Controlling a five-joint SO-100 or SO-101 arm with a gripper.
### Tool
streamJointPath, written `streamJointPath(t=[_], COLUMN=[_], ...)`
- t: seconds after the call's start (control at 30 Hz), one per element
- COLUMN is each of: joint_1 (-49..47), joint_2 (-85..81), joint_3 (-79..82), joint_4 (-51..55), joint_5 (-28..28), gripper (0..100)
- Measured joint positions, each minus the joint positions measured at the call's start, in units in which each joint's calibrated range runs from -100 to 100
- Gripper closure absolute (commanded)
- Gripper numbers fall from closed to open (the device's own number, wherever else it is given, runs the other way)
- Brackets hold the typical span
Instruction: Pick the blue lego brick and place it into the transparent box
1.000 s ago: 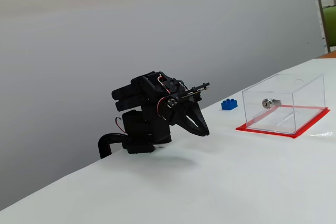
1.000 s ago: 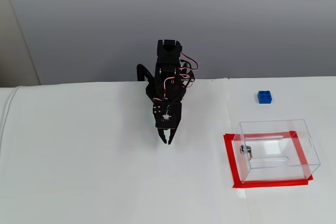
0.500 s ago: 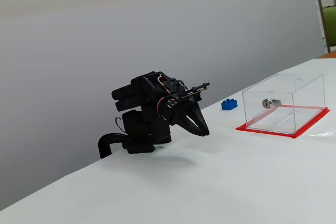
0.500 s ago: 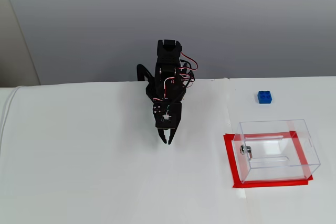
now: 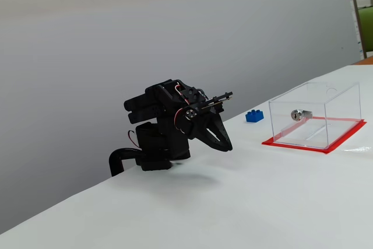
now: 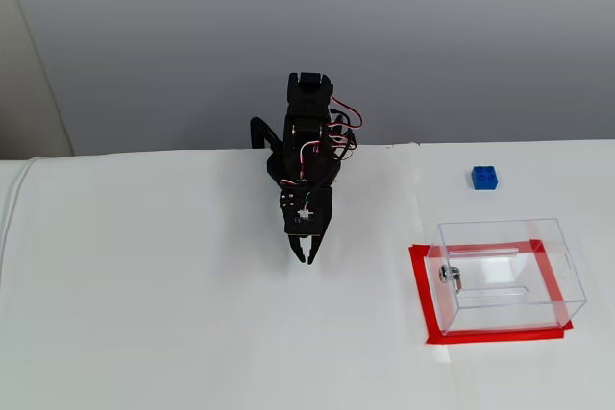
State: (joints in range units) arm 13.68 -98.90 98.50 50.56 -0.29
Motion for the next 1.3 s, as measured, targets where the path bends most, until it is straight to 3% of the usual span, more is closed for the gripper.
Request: streamJointPath(t=[0.53,1.3], joint_1=[-1.18,-1.39], joint_2=[0.68,33.74], joint_3=[-4.50,-37.25], joint_4=[1.03,1.29], joint_5=[0.00,0.00], gripper=[98,98])
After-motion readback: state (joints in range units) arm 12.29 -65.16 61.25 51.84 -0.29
